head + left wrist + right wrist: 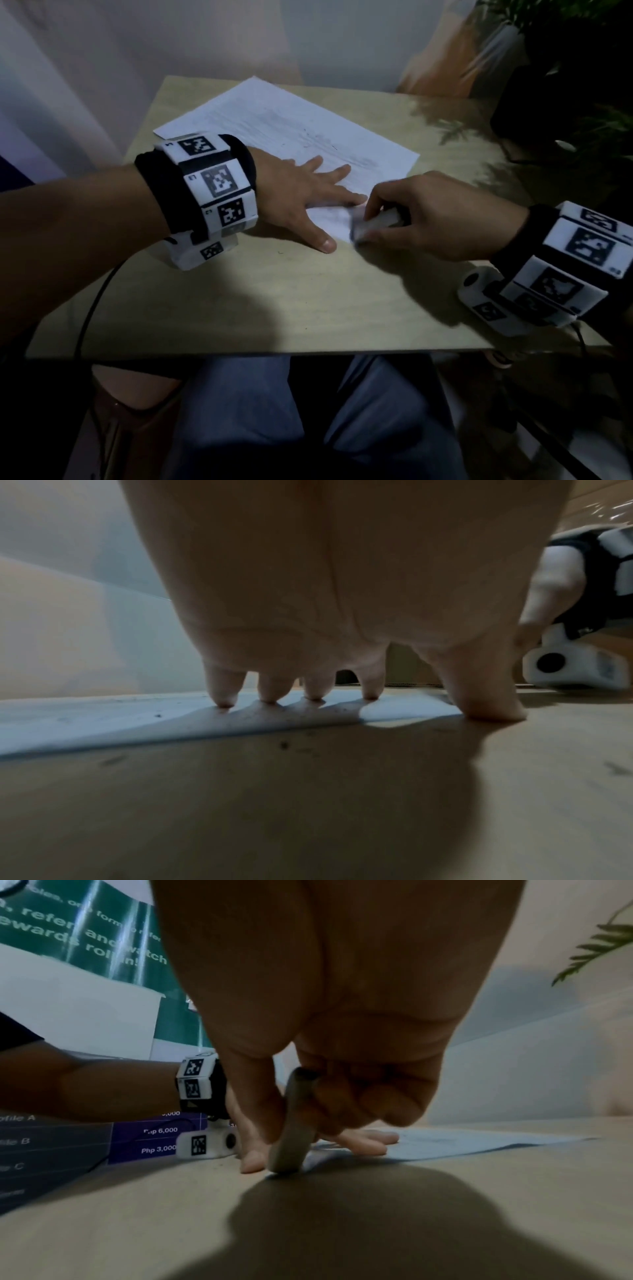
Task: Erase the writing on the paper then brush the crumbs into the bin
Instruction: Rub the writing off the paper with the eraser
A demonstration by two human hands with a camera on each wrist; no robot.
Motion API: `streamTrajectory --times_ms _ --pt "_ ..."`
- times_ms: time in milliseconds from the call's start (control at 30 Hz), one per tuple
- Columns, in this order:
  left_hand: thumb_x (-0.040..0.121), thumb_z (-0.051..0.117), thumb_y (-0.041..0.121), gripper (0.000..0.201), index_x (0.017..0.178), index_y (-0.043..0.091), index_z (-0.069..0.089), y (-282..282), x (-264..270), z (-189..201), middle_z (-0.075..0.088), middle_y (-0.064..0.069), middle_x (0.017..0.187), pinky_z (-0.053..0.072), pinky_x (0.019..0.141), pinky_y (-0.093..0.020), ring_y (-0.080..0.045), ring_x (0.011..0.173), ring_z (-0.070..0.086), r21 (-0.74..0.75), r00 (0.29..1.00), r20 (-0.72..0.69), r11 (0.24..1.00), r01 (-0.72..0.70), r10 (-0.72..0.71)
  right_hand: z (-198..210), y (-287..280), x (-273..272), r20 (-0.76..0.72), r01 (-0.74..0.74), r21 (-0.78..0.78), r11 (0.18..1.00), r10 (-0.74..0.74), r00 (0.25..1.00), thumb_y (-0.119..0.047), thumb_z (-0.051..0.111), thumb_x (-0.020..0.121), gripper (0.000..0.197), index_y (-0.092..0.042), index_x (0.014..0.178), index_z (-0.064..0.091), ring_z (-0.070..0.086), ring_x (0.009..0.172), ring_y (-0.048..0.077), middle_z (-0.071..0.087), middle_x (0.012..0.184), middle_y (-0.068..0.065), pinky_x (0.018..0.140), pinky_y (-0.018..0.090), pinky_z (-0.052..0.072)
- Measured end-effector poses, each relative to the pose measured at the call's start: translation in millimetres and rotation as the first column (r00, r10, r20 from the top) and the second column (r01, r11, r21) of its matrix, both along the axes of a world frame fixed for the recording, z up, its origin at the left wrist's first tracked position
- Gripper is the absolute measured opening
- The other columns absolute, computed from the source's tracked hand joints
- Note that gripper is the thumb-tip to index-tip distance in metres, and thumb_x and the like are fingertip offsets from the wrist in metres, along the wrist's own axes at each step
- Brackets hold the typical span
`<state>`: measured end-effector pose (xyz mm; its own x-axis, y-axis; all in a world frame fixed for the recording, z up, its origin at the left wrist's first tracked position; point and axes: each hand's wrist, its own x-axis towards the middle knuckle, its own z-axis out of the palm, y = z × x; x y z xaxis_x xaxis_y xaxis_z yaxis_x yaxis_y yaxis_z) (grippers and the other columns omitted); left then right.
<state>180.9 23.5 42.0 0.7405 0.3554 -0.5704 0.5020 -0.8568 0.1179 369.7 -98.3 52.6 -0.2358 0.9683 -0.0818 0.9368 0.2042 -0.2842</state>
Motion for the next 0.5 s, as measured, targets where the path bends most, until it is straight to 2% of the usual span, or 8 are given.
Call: streamTrajectory --times_ms 67,100,233,367,500 --pt "0.090 0.041 0.074 0.085 0.157 0.054 -0.006 -1.7 0.2 -0.7 -0.026 0.010 0.167 -0.003 0.126 -0.055 -0.027 0.155 -0.021 0.001 1.000 0.013 1.000 -0.026 0.026 -2.8 3.5 6.2 0.044 0.048 0.083 0.995 -0.051 0.998 -0.048 0.066 0.085 0.024 -0.024 0.091 0.066 0.058 0.071 0.016 0.062 0.073 -0.008 0.066 0.034 0.044" --pt "0.089 0.036 0.075 0.083 0.158 0.053 -0.004 -3.1 0.7 -0.7 -0.025 0.010 0.167 -0.003 0.126 -0.055 -0.027 0.155 -0.020 -0.001 0.999 0.021 0.999 -0.038 0.038 -3.4 3.6 8.0 0.047 0.060 0.097 0.993 -0.065 0.997 -0.046 0.068 0.086 0.023 -0.024 0.091 0.066 0.058 0.072 0.019 0.062 0.073 -0.008 0.066 0.035 0.044" --pt "0.081 0.020 0.078 0.083 0.158 0.052 0.004 -7.5 1.7 1.2 -0.020 0.008 0.169 -0.001 0.126 -0.053 -0.028 0.156 -0.014 0.001 0.997 0.042 0.998 -0.061 0.061 -3.0 -1.9 6.1 0.030 0.051 0.080 0.996 -0.054 0.998 -0.044 0.068 0.086 0.020 -0.026 0.090 0.064 0.057 0.069 0.014 0.061 0.071 -0.012 0.065 0.034 0.046" --pt "0.096 0.030 0.069 0.071 0.159 0.049 0.006 -7.2 1.8 0.2 -0.017 0.005 0.170 0.000 0.126 -0.053 -0.030 0.157 -0.011 0.020 0.996 0.082 0.999 -0.032 0.030 3.9 -4.9 5.9 -0.038 0.069 0.127 0.989 -0.065 0.997 -0.042 0.059 0.081 0.019 -0.024 0.085 0.063 0.057 0.069 0.014 0.063 0.072 -0.008 0.065 0.034 0.042" --pt "0.097 0.032 0.069 0.073 0.159 0.049 -0.002 -6.5 3.4 -1.4 -0.024 0.005 0.168 -0.001 0.125 -0.055 -0.032 0.156 -0.016 0.059 1.000 0.022 0.998 0.003 -0.004 3.2 -1.5 2.8 -0.070 0.040 0.129 0.991 -0.031 0.997 -0.042 0.063 0.084 0.018 -0.026 0.091 0.065 0.056 0.068 0.006 0.061 0.070 -0.010 0.064 0.029 0.038"
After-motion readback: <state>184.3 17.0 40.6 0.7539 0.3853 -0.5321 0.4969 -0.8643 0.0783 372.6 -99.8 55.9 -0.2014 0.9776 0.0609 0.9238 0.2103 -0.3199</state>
